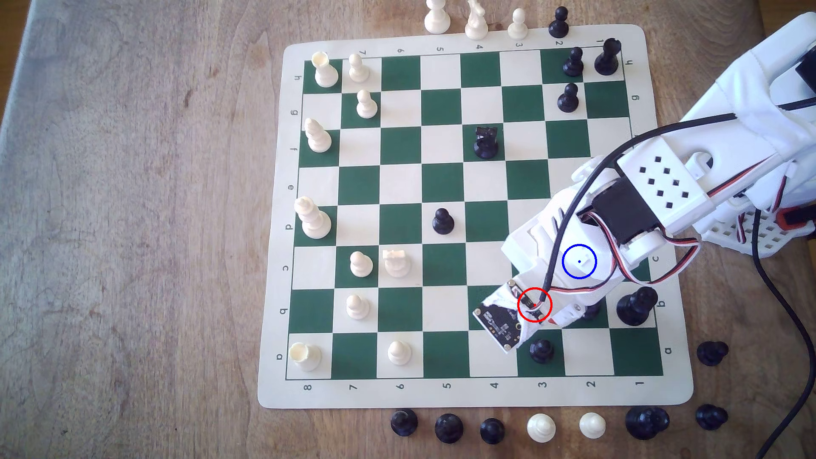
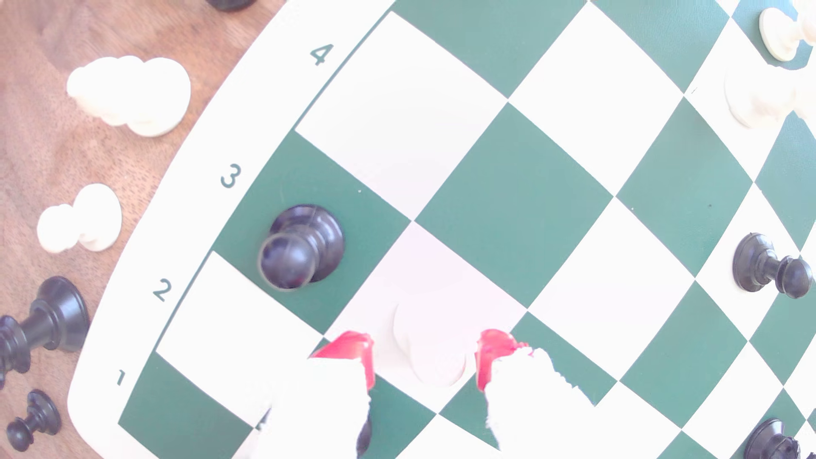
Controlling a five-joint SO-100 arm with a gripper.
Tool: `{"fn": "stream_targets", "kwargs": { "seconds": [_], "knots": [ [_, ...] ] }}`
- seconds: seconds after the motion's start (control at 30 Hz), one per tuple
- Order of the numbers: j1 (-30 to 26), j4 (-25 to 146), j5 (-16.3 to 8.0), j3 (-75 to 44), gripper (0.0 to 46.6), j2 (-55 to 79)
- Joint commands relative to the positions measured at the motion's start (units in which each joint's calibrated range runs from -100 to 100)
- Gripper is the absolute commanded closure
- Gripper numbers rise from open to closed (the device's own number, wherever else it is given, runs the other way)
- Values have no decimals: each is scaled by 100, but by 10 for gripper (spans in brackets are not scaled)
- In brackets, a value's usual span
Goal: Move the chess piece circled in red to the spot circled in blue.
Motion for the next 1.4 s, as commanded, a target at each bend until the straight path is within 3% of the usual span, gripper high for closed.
{"fn": "stream_targets", "kwargs": {
  "seconds": [0.0, 1.1, 1.37],
  "knots": [
    [-5, -82, 20, -170, 340, -40],
    [-60, -1, 44, -170, 366, -15],
    [-67, 65, 54, -197, 394, -15]
  ]
}}
